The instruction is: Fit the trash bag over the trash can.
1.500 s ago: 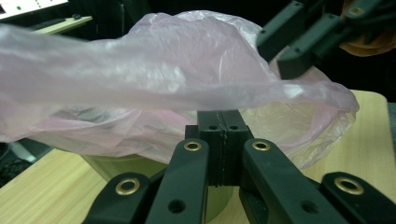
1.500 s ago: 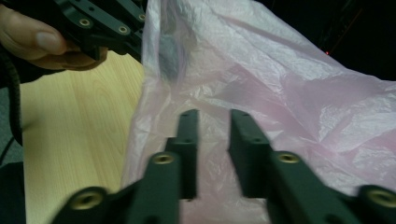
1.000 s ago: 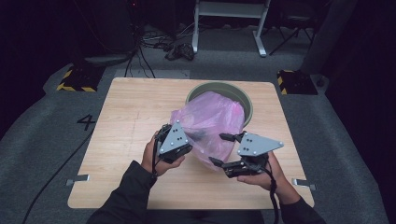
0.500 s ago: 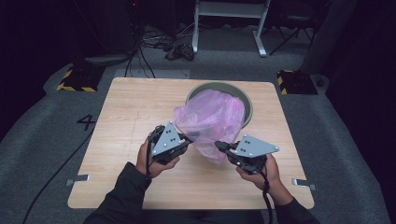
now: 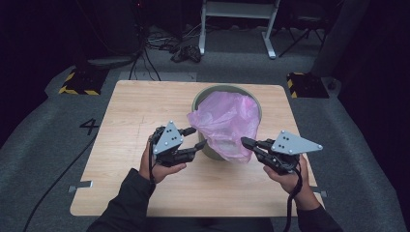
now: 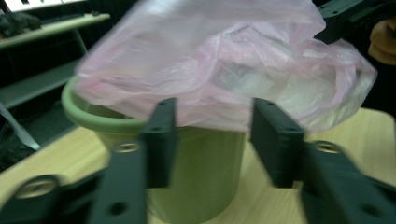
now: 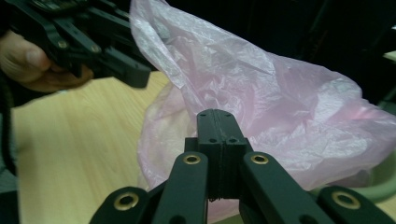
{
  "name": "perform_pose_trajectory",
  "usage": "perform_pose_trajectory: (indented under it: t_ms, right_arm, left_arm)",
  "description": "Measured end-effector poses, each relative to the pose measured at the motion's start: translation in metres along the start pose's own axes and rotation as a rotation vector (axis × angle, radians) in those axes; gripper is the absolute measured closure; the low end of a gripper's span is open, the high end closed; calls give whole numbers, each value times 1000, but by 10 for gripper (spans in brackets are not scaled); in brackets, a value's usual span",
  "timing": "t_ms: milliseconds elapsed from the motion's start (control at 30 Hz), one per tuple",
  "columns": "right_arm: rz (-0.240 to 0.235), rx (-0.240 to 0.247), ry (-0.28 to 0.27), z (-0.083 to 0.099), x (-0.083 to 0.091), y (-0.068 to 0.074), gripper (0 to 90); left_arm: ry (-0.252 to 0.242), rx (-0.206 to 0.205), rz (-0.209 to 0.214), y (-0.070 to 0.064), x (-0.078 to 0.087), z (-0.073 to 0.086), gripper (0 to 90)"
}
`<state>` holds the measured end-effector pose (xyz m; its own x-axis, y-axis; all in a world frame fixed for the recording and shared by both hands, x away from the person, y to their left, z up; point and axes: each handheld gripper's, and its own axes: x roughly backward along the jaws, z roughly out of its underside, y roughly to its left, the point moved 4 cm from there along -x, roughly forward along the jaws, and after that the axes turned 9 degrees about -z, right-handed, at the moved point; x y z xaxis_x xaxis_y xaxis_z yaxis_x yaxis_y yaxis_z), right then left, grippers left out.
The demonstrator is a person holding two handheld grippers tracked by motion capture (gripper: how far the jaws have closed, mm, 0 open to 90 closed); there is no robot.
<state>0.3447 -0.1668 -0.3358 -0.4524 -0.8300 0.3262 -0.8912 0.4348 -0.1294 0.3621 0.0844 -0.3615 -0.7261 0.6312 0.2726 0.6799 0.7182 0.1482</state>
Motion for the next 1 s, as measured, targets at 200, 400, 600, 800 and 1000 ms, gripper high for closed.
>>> perform_pose_trajectory:
  t_ms: [200, 400, 600, 800, 1000]
  right_arm:
    - [23, -7, 2, 2, 3, -7, 900]
    - [-58, 15, -29, 2, 10, -3, 900]
    - [-76, 35, -37, -1, 16, 1, 900]
    - [-63, 19, -61, -2, 26, -4, 900]
    - [-2, -12, -68, 0, 33, -15, 900]
  left_arm:
    - [10, 95, -8, 2, -8, 0, 169]
    - [-3, 139, 29, 6, -16, -15, 158]
    - [17, 115, -90, 10, -30, -22, 394]
    - [7, 50, -137, 20, -32, -22, 814]
    - [-14, 13, -154, 31, -21, -24, 890]
